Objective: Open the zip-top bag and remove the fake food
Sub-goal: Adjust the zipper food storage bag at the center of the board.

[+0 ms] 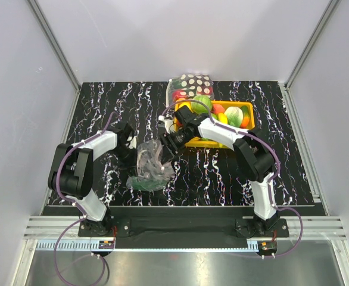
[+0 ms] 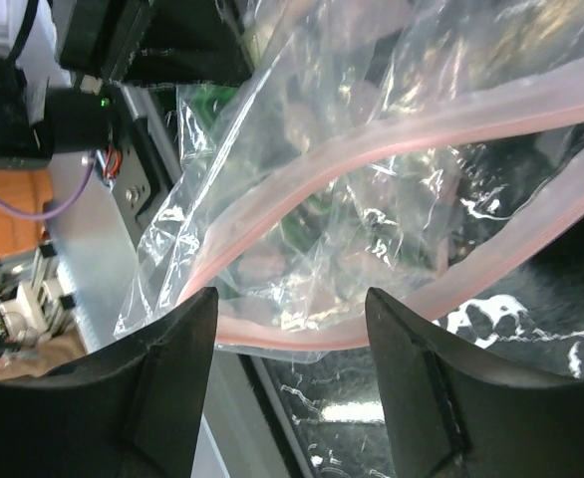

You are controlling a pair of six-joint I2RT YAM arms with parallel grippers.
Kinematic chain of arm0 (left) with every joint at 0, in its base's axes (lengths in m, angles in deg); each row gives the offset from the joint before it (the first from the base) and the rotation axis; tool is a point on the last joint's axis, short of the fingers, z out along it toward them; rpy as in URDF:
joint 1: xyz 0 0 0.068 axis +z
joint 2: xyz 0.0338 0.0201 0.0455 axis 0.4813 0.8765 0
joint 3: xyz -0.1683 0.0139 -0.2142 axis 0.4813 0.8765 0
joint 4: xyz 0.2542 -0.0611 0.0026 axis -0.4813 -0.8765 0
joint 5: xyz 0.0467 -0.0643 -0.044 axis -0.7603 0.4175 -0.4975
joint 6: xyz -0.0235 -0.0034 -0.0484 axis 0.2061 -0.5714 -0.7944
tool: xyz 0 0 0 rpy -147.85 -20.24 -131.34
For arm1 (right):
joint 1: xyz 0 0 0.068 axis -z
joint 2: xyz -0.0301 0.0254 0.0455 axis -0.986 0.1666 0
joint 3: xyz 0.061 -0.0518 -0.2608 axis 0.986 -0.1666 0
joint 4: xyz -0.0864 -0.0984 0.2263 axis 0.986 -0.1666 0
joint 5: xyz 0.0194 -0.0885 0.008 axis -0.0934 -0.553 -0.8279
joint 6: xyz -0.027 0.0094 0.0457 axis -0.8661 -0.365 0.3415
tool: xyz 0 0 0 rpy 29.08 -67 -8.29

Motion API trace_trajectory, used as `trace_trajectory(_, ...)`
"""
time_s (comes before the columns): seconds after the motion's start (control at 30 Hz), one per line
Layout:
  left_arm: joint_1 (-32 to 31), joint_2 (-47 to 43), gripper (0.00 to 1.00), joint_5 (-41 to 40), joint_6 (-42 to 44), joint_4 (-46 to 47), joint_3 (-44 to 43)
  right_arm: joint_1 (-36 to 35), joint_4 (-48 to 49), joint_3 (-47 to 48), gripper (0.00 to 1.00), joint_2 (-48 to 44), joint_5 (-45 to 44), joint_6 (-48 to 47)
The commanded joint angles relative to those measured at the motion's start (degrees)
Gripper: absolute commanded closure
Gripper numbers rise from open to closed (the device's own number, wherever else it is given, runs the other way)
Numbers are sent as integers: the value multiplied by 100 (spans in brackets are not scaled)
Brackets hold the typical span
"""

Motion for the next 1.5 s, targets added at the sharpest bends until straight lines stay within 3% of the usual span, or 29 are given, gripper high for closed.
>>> trace_trajectory(0.0,27,23,84,170,45,132,-41,-35,-407,353,32,186,434,-246)
trace_trajectory(0.43,27,-21,84,214,62,140,-59,-97,225,995,32,459,953,519)
trace_trajectory(0.97,27,40,85,187,80,132,-269,-307,-1268,1240,32,634,531,-588)
trace_trajectory(1.03,27,67,85,196,80,140,-313,-325,-1470,1346,36,722,592,-667)
trace_trajectory(1.07,27,76,85,205,88,149,-322,-334,-1523,1434,47,749,610,-694)
trace_trajectory(1.13,19,111,85,187,80,175,-366,-325,-1567,1452,58,697,688,-720)
trace_trajectory(1.17,19,128,85,179,71,175,-401,-334,-1585,1496,72,670,706,-720)
trace_trajectory(1.3,27,190,85,4,62,228,-507,-308,-2032,1838,93,442,548,-782)
trace_trajectory(1.47,27,207,85,-304,80,263,-612,-264,-2718,2408,96,29,461,-712)
